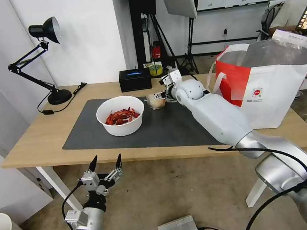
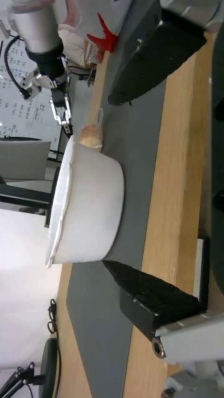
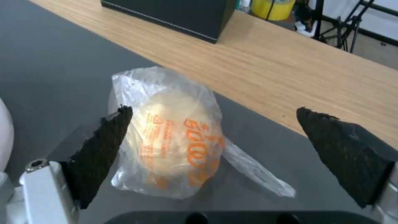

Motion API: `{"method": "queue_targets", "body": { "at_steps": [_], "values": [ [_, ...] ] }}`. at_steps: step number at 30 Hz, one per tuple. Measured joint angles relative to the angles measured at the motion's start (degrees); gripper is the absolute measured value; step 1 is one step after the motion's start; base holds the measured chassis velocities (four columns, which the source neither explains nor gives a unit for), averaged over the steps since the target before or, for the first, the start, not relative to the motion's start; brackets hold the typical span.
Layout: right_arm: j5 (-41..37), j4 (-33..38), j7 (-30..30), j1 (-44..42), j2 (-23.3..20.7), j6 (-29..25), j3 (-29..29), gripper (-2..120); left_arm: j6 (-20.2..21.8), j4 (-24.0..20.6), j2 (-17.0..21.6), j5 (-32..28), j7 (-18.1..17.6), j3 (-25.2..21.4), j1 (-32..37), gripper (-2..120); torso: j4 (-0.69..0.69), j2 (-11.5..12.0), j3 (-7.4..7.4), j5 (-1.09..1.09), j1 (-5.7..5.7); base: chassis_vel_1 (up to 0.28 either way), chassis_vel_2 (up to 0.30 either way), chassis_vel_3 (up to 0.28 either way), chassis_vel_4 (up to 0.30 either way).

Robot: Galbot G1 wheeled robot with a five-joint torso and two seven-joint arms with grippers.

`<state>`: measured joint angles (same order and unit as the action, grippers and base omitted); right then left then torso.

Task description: Pick up the trash from the table and place it into the takeout bag.

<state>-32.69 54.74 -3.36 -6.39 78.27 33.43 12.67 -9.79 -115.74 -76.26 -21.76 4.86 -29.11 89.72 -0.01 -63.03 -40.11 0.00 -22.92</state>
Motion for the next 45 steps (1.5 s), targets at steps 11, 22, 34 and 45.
{"method": "queue_targets", "body": {
  "at_steps": [11, 22, 34, 45],
  "values": [
    [2.46, -2.66, 0.42, -2.44, 2.22, -6.0, -0.06, 100, -0.21, -0.37, -0.49, 0.25, 0.24, -0.51, 0.95, 100, 0.01, 0.0, 0.0, 0.0, 0.0, 0.0, 0.0, 0.0, 0.0],
    [3.93, -5.25, 0.44, -3.08, 4.02, -8.88, 0.11, 100, -0.37, -0.53, -1.07, 0.47, 0.39, -0.52, 1.05, 100, 0.01, 0.0, 0.0, 0.0, 0.0, 0.0, 0.0, 0.0, 0.0],
    [5.07, -8.13, -0.33, -3.21, 5.07, -9.26, -0.5, 99, -0.41, -0.42, -1.28, 0.71, 0.45, -0.45, 0.88, 100, 0.01, 0.0, 0.0, 0.0, 0.0, 0.0, 0.0, 0.0, 0.0],
    [5.13, -9.62, -0.15, -3.21, 5.78, -9.93, -1.02, 74, -0.43, -0.32, -1.36, 0.73, 0.46, -0.42, 0.86, 100, 0.01, 0.0, 0.0, 0.0, 0.0, 0.0, 0.0, 0.0, 0.0]
  ]
}}
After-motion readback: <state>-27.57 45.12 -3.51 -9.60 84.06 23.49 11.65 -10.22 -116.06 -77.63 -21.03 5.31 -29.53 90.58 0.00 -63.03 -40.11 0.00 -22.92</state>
